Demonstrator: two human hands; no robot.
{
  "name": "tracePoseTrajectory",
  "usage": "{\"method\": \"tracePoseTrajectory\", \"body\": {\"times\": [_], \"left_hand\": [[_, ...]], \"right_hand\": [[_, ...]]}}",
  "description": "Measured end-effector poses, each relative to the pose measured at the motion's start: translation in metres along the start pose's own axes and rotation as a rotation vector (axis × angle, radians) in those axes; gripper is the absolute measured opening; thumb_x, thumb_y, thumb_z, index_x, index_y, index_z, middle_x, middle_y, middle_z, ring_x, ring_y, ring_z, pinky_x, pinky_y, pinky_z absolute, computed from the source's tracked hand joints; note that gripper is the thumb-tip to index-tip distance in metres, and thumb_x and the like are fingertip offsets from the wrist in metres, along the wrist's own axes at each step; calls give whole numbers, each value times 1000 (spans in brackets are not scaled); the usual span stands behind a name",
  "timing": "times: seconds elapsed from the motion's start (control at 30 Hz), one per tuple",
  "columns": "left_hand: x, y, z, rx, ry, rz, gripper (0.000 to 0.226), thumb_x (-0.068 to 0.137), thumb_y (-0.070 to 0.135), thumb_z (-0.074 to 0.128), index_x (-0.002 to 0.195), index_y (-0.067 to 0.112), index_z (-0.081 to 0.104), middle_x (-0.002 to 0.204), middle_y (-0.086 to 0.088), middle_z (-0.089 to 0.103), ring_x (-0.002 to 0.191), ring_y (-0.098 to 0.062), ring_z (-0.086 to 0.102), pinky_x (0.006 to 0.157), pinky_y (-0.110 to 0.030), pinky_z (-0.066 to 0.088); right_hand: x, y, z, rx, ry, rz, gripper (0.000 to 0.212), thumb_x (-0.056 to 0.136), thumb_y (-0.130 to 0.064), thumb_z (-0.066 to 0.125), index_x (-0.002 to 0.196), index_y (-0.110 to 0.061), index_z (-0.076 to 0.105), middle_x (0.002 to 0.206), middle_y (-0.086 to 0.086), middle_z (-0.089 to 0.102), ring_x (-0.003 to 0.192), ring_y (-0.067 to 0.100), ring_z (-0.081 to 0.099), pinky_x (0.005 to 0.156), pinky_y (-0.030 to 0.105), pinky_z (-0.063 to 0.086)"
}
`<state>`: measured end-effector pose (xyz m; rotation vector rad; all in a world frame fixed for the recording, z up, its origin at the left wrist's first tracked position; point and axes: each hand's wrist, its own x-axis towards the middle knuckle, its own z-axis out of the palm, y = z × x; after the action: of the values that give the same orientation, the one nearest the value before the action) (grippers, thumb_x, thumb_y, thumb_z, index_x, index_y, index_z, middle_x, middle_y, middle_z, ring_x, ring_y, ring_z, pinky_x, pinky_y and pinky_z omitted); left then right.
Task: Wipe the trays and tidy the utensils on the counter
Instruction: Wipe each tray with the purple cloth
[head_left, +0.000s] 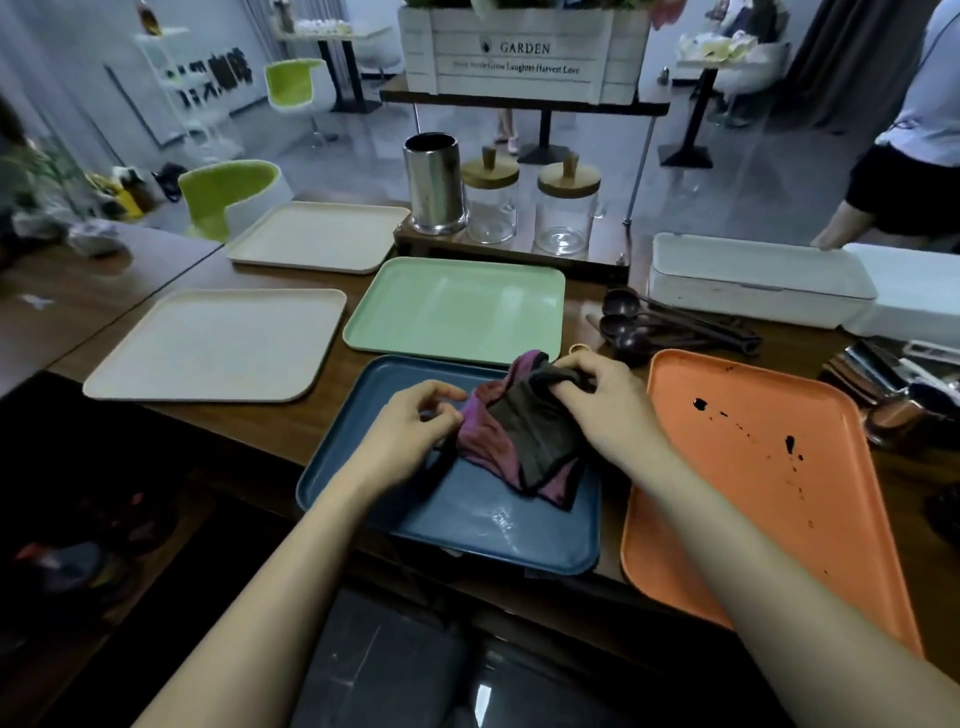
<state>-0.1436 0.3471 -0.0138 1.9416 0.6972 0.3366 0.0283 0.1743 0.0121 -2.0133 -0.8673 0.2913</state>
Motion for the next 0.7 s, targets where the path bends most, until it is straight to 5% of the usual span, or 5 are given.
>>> {"method": "tracePoseTrajectory", "body": {"times": [0.17,0.3,0.43,0.53,0.7], "left_hand": [[15,-1,-2,-136,-17,-14,19,89,18,71,106,21,65,75,-3,62,59,-16,57,65,-48,52],[23,-3,-5,-241,-130,-63,14,98,25,69,110,20,62,67,5,61,62,-16,59,78,-61,58],[24,-5,-10,-65,-187,-41,57,69,59,80,117,36,61,94,10,70,68,-14,66,66,-38,60],[25,-4,-8,97,-196,46,51,79,34,86,122,39,58,107,8,67,85,-16,69,79,-35,59],[24,-1,-10,96,-272,202,57,83,6,77,121,43,54,104,5,63,81,-17,65,74,-29,55]], "right_hand": [[-29,-22,14,-290,-155,-119,31,88,-34,67,119,-37,66,117,-12,68,113,16,58,90,31,44],[-57,-31,28,-428,-466,-159,69,94,-48,61,156,-38,31,161,-11,32,152,11,19,122,29,20],[-64,-25,16,-170,-219,-106,33,99,-33,58,129,-44,65,136,-23,60,136,-6,44,115,23,34],[-51,-16,7,-211,10,35,24,98,-32,60,118,-37,71,113,-25,71,110,-4,62,97,22,46],[-36,-12,16,-351,-138,215,47,88,-53,67,132,-38,60,97,-18,68,91,8,63,80,30,48]]}}
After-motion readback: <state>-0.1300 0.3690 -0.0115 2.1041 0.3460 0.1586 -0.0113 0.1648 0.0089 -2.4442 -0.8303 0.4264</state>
